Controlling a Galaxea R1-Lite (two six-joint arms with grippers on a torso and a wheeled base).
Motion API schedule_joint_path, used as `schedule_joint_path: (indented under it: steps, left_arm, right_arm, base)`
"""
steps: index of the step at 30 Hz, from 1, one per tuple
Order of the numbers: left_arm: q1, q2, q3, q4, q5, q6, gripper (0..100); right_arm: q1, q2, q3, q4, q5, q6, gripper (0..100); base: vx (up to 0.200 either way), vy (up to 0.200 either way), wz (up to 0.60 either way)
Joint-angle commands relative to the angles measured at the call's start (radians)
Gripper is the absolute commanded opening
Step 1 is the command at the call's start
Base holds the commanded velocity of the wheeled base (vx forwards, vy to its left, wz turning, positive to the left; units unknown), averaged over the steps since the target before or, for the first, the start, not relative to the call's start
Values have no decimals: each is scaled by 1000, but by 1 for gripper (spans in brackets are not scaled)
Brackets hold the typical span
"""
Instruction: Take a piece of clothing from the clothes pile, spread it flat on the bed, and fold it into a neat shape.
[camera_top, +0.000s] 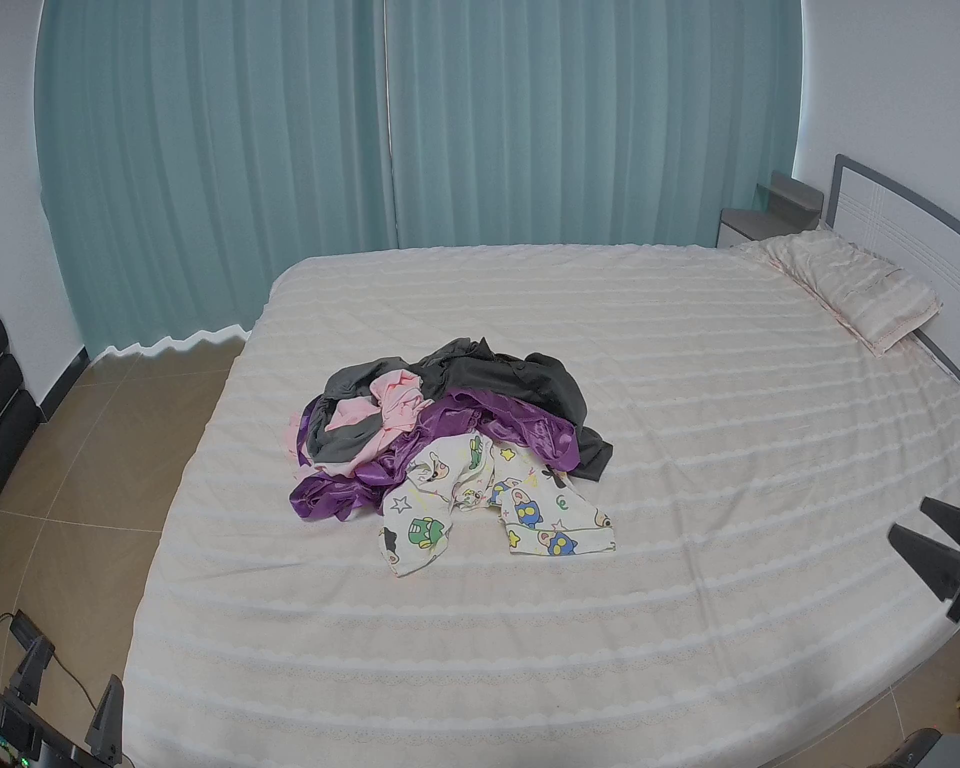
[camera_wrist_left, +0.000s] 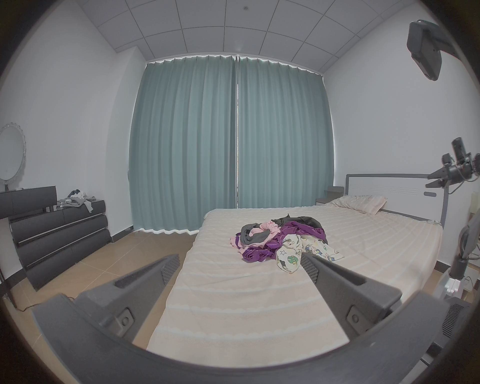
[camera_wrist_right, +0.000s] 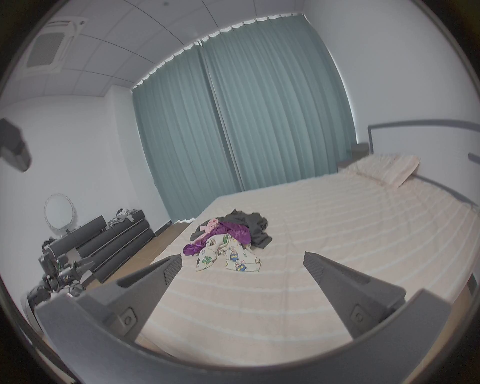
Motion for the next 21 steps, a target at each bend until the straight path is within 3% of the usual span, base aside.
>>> schedule_joint_path:
  steps: [1, 3, 6, 9, 21]
  left_arm:
    - [0, -18, 18, 0, 0, 0, 100]
    - [0, -18, 18, 0, 0, 0, 100]
    - [0, -18, 18, 0, 0, 0, 100]
    - [-2, -18, 18, 0, 0, 0, 100]
    - [0, -18, 18, 0, 0, -2, 100]
  right_arm:
    - [168, 876, -84, -410, -41, 225, 100]
    - [189, 932, -101, -444, -67, 258, 100]
    - [249, 1182, -202, -556, -175, 358, 100]
    - [272, 1320, -279, -605, -225, 390, 100]
    - [280, 1555, -484, -593, -264, 448, 100]
  base:
    - [0, 0, 0]
    - [0, 0, 0]
    - [0, 0, 0]
    - [0, 0, 0]
    - [0, 0, 0]
